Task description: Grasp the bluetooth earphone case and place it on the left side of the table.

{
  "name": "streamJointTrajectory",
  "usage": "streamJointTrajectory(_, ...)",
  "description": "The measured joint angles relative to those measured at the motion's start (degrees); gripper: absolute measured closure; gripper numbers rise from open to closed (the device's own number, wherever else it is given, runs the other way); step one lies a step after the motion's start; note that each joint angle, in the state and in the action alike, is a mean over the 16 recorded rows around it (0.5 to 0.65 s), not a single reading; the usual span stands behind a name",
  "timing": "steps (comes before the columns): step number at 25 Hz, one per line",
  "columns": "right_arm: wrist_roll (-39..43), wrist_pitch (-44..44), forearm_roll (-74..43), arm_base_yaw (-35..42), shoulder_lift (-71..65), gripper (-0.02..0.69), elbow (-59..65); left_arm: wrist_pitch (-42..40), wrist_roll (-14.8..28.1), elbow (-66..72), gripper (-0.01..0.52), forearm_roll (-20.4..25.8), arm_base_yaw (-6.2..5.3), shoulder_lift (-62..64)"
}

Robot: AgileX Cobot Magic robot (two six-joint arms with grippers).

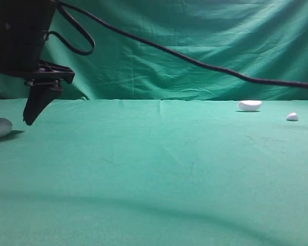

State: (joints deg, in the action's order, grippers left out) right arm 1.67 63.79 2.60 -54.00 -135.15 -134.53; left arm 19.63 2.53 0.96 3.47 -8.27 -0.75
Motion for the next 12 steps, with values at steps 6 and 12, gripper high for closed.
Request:
streamJointTrajectory(6, 2.54, 6.57, -1.61, 0.00, 5.56, 0.566, -3.30, 0.00, 0.00, 0.00, 0.514, 0.00, 0.00, 0.00)
streamJointTrajectory(12, 4.55, 8.31, -4.18, 0.00, 15.05, 0.662, 2.12, 0.00, 0.00, 0.00, 0.514, 0.00, 0.00, 0.00)
